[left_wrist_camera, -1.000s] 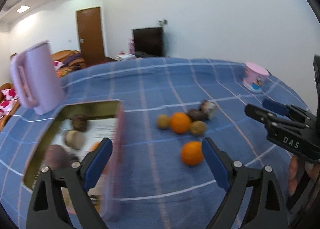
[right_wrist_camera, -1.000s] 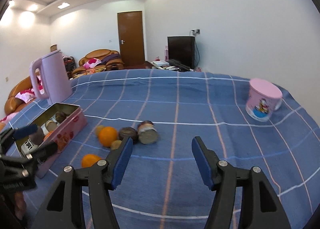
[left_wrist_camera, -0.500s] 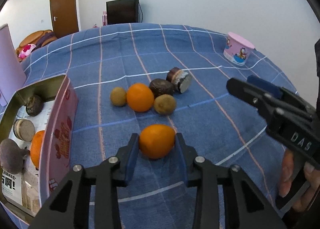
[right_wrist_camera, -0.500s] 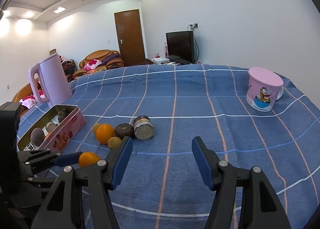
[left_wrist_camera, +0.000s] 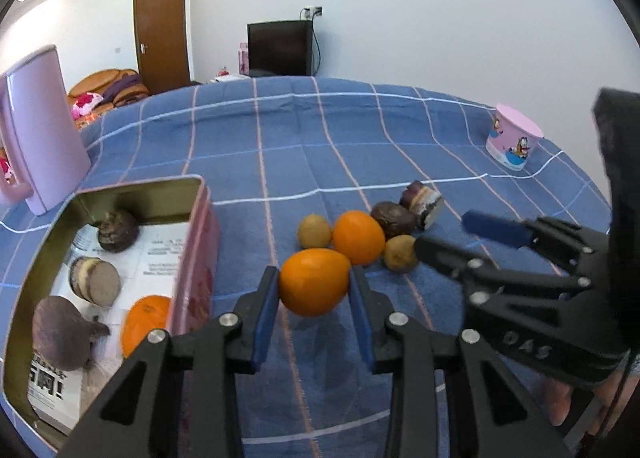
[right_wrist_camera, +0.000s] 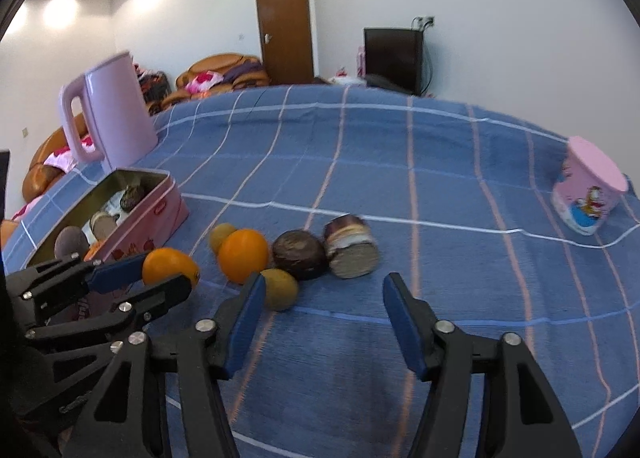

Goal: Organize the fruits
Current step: 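Grasp the mandarin orange with the left tool while the right tool grasps a small yellow-green fruit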

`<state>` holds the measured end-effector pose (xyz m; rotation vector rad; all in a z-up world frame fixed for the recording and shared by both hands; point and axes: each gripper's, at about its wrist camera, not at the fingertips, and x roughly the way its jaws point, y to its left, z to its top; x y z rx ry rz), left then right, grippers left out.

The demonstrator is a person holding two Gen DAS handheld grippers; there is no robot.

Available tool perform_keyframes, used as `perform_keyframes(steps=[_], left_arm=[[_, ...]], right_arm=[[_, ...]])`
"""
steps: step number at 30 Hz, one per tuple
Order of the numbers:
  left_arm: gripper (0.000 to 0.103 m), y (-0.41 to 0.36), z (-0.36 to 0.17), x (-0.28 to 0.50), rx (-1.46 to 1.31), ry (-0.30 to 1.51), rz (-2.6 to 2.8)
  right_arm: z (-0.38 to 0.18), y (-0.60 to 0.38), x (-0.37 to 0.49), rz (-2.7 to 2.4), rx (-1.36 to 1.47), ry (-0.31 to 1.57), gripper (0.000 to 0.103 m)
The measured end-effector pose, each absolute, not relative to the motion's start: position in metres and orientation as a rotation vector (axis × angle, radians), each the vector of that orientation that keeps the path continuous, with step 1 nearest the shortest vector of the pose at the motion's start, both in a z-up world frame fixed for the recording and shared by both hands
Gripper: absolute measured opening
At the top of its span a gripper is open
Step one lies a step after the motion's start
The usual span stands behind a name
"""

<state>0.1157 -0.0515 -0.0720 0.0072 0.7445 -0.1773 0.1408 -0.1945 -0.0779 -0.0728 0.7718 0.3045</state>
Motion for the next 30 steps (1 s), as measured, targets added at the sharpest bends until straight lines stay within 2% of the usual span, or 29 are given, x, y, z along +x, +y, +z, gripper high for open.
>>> perform_keyframes(steps=[9, 10, 11, 12, 15, 30], left_arm=[[0.037, -0.036, -0.072, 0.119, -0.017, 0.739, -0.174], [0.037, -0.036, -0.071, 0.117, -0.019, 0.731, -0.178], [0.037, -0.036, -0.069, 0.115, -0.020, 0.718, -0.186], [0.037, -0.037, -0.068, 0.114, -0.019, 0.712, -0.189], [0.037, -0.040, -0.067, 0.112, -0.019, 0.704, -0.204], [0.037, -0.046, -0.062, 0.105, -0.010, 0.659, -0.194]], right_arm=[[-0.089, -0.174, 0.154, 0.361, -0.107, 0.850, 0.051], [-0.091, -0.172, 0.156, 0.362, -0.110, 0.864, 0.049], [-0.092, -0.172, 0.157, 0.362, -0.109, 0.870, 0.038], [-0.092, -0.172, 0.157, 0.365, -0.107, 0.872, 0.033], [-0.092, -0.170, 0.157, 0.381, -0.109, 0.878, 0.028], [-0.076, -0.178, 0.139, 0.392, -0.068, 0.757, 0.027]])
